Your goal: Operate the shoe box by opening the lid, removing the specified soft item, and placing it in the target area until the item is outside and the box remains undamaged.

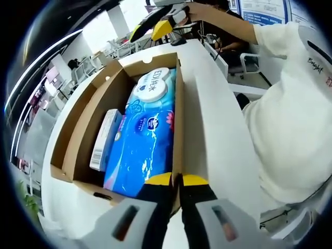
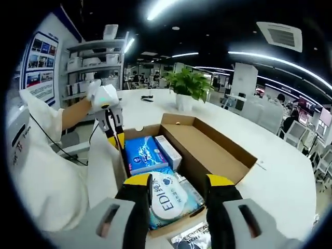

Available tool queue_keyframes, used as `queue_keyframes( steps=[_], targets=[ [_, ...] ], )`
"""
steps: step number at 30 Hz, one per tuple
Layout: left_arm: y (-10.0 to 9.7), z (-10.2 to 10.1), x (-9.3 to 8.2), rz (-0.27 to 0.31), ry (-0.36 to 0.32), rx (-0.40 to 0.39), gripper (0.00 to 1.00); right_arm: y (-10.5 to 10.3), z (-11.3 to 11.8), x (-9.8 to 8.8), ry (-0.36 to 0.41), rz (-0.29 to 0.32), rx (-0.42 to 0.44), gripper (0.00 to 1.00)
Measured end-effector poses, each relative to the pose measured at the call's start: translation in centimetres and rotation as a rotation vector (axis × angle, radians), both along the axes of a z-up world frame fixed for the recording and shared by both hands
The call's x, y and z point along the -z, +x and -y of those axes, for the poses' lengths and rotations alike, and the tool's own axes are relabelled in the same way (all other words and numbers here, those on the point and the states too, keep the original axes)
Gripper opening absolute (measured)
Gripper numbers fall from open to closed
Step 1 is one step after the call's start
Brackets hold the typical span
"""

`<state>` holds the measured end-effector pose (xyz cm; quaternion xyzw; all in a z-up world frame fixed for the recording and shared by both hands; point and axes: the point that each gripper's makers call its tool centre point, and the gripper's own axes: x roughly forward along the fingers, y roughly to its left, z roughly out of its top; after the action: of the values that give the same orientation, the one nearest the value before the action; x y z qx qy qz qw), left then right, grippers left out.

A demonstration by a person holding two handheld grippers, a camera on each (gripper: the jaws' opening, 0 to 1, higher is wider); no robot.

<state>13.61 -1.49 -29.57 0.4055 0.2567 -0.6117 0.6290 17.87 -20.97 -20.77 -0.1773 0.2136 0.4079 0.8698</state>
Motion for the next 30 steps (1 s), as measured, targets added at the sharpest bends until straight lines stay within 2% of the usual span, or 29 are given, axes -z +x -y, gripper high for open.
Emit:
queue_keyframes(
  steps=[3,5,7,12,16,18,20,22,27,28,29,30],
  targets=[
    [-0.1,0.0,0.0,-0.002,0.004,0.003,0.04,0.3,-0.6,0.5,-0.005,-0.025,-0.023,0.41],
    [-0.1,0.0,0.0,-0.007,0.005,0.002,0.04,0.0,-0.8,1.2,-0.035,-0.076,-0.047,0.44],
    [-0.2,0.1,0.0,-0.005,0.006,0.002,0.04,0.1,-1.0,1.6,-0.085,-0.077,-0.091,0.46],
    [-0.2,0.1,0.0,0.003,-0.006,0.003,0.04,0.7,-2.1,1.6,-0.091,-0.111,-0.117,0.46],
    [-0.2,0.0,0.0,-0.002,-0.002,0.005,0.04,0.4,-2.9,1.3,-0.147,-0.089,-0.173,0.50],
    [-0.3,0.1,0.1,0.009,0.001,0.007,0.04,0.5,-3.5,0.9,-0.133,-0.057,-0.190,0.52],
    [-0.2,0.0,0.1,0.018,0.000,0.012,0.04,0.6,-3.7,1.3,-0.140,-0.071,-0.190,0.52],
    [-0.1,0.0,0.0,-0.001,0.002,0.019,0.02,0.9,-3.8,1.8,-0.166,-0.085,-0.190,0.52],
    [-0.1,-0.1,0.1,-0.005,0.006,0.016,0.02,0.4,-3.4,2.9,-0.281,-0.114,-0.237,0.54],
    [-0.1,-0.1,0.1,-0.003,0.004,0.018,0.02,0.1,-3.6,3.2,-0.329,-0.091,-0.297,0.57],
    [-0.1,-0.1,0.1,-0.001,0.003,0.019,0.03,0.2,-3.7,3.3,-0.342,-0.070,-0.310,0.59],
    [-0.1,-0.1,0.1,0.000,0.003,0.018,0.03,0.4,-3.5,3.7,-0.366,-0.073,-0.308,0.59]
  ],
)
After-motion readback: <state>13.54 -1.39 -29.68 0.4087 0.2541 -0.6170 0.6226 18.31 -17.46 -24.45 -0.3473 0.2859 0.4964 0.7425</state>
